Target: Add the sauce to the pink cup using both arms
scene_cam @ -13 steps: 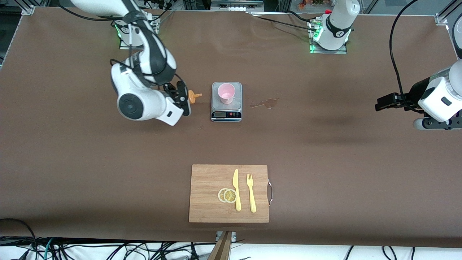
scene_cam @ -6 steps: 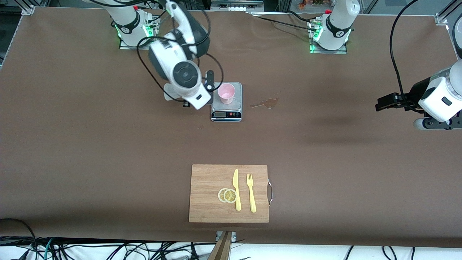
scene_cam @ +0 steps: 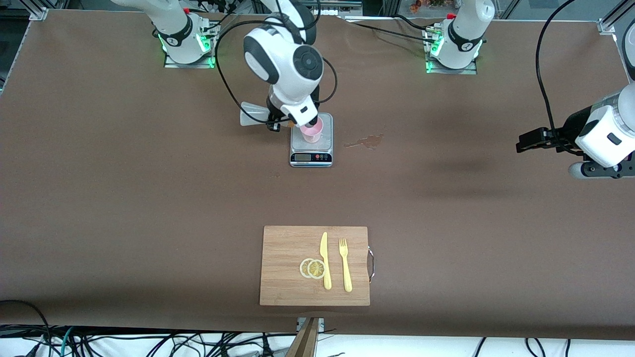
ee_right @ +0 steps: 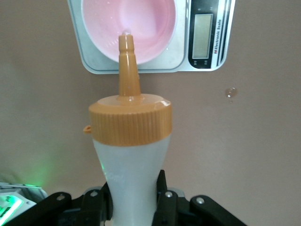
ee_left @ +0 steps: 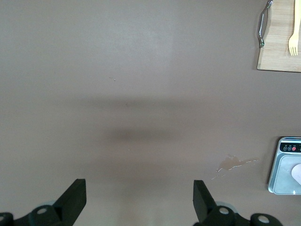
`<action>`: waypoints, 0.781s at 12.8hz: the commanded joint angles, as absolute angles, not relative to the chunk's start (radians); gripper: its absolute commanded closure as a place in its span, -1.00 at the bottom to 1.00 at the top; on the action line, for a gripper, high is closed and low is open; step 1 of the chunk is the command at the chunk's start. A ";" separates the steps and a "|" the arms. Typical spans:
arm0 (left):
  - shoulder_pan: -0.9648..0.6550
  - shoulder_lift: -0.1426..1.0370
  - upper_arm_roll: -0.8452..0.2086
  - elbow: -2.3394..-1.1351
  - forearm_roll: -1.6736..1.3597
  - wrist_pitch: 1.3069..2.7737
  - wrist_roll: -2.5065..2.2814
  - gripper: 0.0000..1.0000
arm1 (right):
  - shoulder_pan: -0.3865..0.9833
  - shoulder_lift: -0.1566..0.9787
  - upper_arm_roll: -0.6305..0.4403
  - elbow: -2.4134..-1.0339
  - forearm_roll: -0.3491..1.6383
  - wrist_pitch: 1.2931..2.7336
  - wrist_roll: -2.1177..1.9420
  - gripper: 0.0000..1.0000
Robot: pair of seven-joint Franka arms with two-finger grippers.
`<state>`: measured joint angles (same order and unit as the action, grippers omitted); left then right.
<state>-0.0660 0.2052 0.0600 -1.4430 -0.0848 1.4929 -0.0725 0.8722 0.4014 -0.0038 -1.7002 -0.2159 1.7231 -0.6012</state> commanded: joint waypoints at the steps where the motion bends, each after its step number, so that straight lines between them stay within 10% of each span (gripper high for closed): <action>1: -0.061 0.212 0.054 -1.424 -0.080 1.485 -0.064 -1.00 | 0.936 0.390 -0.012 -1.692 -0.316 1.674 -0.525 0.71; 10: -0.060 0.212 0.054 -1.424 -0.080 1.485 -0.064 -1.00 | 0.945 0.393 -0.021 -1.690 -0.342 1.646 -0.486 0.64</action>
<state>-0.0659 0.2053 0.0598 -1.4429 -0.0848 1.4929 -0.0725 0.9547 0.4014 -0.0216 -1.6981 -0.3434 1.6653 -0.4966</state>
